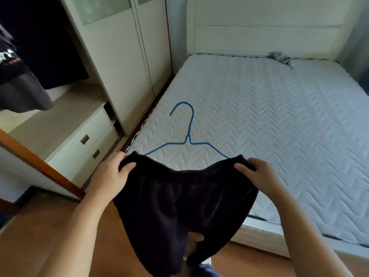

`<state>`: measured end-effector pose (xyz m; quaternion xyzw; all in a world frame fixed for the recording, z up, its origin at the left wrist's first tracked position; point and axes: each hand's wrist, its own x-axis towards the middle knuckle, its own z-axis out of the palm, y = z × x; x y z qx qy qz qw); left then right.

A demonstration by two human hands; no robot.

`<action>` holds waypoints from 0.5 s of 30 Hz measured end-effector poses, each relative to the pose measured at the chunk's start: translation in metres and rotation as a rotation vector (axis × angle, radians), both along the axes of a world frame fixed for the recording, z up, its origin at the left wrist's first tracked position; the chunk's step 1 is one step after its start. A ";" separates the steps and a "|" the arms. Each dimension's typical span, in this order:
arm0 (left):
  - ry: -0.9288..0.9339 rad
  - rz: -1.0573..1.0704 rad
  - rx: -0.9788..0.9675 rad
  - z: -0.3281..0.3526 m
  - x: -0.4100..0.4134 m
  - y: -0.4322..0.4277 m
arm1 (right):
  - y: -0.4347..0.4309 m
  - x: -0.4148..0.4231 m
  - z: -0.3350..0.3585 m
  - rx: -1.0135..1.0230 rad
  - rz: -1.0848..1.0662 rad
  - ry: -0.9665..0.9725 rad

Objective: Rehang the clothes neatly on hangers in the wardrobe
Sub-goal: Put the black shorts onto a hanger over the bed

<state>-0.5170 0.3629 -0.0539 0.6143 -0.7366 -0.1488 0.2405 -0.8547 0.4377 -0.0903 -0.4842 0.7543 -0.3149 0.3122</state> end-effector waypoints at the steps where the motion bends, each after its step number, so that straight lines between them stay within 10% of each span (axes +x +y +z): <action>1: -0.022 0.014 0.011 0.000 -0.004 -0.015 | -0.013 -0.003 -0.003 0.022 -0.002 -0.018; 15: -0.094 0.024 0.057 -0.026 0.003 -0.184 | -0.161 0.004 -0.013 0.165 0.082 0.019</action>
